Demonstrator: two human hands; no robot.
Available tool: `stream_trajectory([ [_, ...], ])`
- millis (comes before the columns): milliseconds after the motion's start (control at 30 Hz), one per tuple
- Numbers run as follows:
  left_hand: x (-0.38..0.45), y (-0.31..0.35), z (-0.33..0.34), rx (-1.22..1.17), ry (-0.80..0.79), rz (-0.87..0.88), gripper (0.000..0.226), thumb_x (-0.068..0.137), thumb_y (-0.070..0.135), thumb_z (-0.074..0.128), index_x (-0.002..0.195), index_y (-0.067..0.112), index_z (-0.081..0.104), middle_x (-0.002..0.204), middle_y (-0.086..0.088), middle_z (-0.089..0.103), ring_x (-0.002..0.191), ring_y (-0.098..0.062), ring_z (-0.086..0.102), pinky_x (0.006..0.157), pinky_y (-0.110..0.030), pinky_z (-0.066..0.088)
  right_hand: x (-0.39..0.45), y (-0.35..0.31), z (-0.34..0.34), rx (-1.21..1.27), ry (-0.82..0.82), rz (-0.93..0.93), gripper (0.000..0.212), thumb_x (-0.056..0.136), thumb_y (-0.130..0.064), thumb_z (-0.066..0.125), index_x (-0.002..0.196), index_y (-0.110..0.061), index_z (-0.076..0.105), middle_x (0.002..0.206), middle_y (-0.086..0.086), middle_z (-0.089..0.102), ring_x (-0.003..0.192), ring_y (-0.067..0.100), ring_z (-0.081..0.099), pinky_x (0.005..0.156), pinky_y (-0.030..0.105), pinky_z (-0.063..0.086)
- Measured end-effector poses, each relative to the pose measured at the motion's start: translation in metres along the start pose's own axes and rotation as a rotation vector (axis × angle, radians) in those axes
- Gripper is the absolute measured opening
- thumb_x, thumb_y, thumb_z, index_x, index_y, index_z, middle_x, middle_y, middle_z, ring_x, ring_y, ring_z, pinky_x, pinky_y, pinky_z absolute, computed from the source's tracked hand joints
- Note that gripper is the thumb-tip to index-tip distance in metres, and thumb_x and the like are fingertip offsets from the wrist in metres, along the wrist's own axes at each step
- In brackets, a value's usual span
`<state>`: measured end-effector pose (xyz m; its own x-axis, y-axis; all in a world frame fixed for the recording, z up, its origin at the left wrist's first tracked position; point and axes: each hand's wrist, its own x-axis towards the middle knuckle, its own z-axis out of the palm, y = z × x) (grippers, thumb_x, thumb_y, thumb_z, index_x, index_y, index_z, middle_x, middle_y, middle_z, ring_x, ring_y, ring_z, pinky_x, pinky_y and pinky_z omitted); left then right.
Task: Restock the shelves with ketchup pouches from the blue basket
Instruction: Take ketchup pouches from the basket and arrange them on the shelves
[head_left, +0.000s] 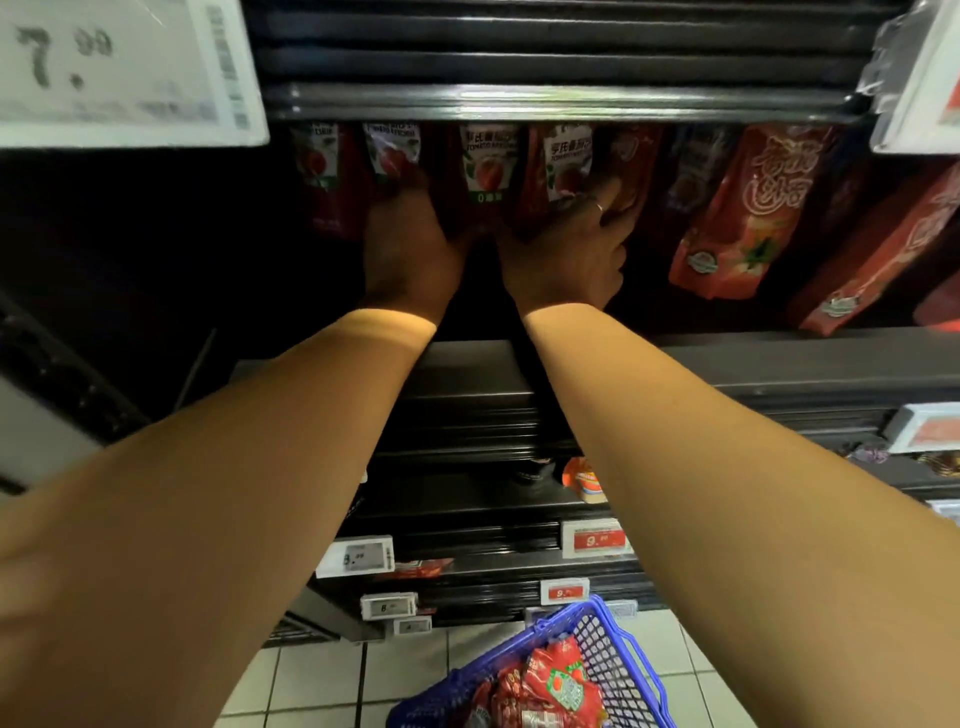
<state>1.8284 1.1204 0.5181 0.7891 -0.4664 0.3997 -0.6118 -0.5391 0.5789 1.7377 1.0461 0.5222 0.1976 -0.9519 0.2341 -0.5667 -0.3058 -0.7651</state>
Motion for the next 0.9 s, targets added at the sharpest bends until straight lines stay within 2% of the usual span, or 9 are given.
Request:
stream_trajectory([
  [67, -0.005, -0.003, -0.006, 0.063, 0.128, -0.103, 0.108, 0.07, 0.058, 0.081, 0.155, 0.017, 0.029, 0.161, -0.016, 0.03, 0.144, -0.04, 0.033, 0.114, -0.05, 0.034, 0.006, -0.001, 0.003, 0.032, -0.001, 0.014, 0.121, 0.062, -0.057, 0.086, 0.155, -0.018, 0.02, 0.155, 0.015, 0.03, 0.133, 0.039, 0.046, 0.104, 0.048, 0.041],
  [133, -0.007, -0.007, -0.014, 0.085, 0.218, -0.24, 0.129, 0.059, 0.064, 0.084, 0.158, 0.014, 0.018, 0.163, -0.023, 0.018, 0.148, -0.044, 0.02, 0.116, -0.055, 0.026, 0.011, 0.001, 0.003, 0.111, -0.029, 0.002, 0.118, 0.066, -0.047, 0.088, 0.156, -0.018, 0.018, 0.156, 0.017, 0.028, 0.136, 0.041, 0.042, 0.107, 0.048, 0.04],
  [200, -0.005, -0.013, -0.018, 0.028, 0.186, -0.357, 0.142, 0.054, 0.067, 0.086, 0.16, 0.013, 0.008, 0.163, -0.026, 0.009, 0.151, -0.043, 0.012, 0.121, -0.055, 0.021, 0.012, 0.007, 0.001, 0.195, -0.053, -0.039, 0.118, 0.068, -0.041, 0.088, 0.157, -0.016, 0.015, 0.157, 0.019, 0.024, 0.141, 0.043, 0.035, 0.112, 0.048, 0.036],
  [300, 0.002, -0.014, -0.016, -0.028, 0.104, -0.425, 0.153, 0.049, 0.071, 0.087, 0.16, 0.014, -0.001, 0.165, -0.025, 0.004, 0.153, -0.041, 0.009, 0.123, -0.053, 0.019, 0.01, 0.012, -0.001, 0.212, -0.055, -0.1, 0.11, 0.076, -0.039, 0.084, 0.158, -0.012, 0.016, 0.158, 0.023, 0.021, 0.143, 0.045, 0.032, 0.116, 0.045, 0.032],
  [467, 0.005, -0.012, -0.011, -0.011, 0.103, -0.43, 0.153, 0.048, 0.074, 0.085, 0.16, 0.014, 0.0, 0.164, -0.023, 0.01, 0.151, -0.041, 0.017, 0.122, -0.05, 0.022, 0.022, 0.004, 0.002, 0.207, -0.067, -0.015, 0.113, 0.075, -0.04, 0.086, 0.158, -0.012, 0.016, 0.163, 0.02, 0.016, 0.148, 0.037, 0.026, 0.116, 0.04, 0.032],
  [533, 0.005, -0.014, -0.01, -0.005, 0.12, -0.421, 0.15, 0.051, 0.074, 0.084, 0.16, 0.013, 0.001, 0.163, -0.024, 0.012, 0.149, -0.042, 0.02, 0.12, -0.051, 0.025, 0.023, 0.003, 0.006, 0.19, -0.075, -0.004, 0.114, 0.075, -0.043, 0.085, 0.159, -0.012, 0.013, 0.164, 0.02, 0.014, 0.15, 0.037, 0.023, 0.117, 0.042, 0.031],
  [667, 0.004, -0.014, -0.007, 0.015, 0.151, -0.392, 0.143, 0.054, 0.076, 0.08, 0.159, 0.012, 0.008, 0.16, -0.024, 0.018, 0.146, -0.042, 0.027, 0.117, -0.053, 0.029, 0.016, 0.002, 0.012, 0.088, -0.016, -0.012, 0.108, 0.075, -0.041, 0.084, 0.158, -0.017, 0.019, 0.161, 0.015, 0.024, 0.142, 0.036, 0.037, 0.11, 0.045, 0.04],
  [800, 0.002, -0.021, -0.008, -0.013, 0.133, -0.403, 0.14, 0.058, 0.074, 0.08, 0.159, 0.01, 0.007, 0.162, -0.026, 0.013, 0.148, -0.042, 0.022, 0.122, -0.047, 0.023, 0.007, 0.013, -0.002, 0.102, -0.114, -0.147, 0.104, 0.078, -0.036, 0.083, 0.157, -0.012, 0.019, 0.159, 0.019, 0.026, 0.143, 0.038, 0.034, 0.116, 0.04, 0.033],
  [900, 0.0, -0.025, -0.011, -0.051, 0.124, -0.397, 0.133, 0.066, 0.071, 0.078, 0.16, 0.009, 0.005, 0.163, -0.025, 0.008, 0.151, -0.041, 0.015, 0.123, -0.042, 0.016, 0.002, 0.02, -0.018, 0.083, -0.121, -0.149, 0.098, 0.08, -0.03, 0.081, 0.155, -0.008, 0.022, 0.15, 0.019, 0.039, 0.134, 0.036, 0.042, 0.112, 0.032, 0.033],
])
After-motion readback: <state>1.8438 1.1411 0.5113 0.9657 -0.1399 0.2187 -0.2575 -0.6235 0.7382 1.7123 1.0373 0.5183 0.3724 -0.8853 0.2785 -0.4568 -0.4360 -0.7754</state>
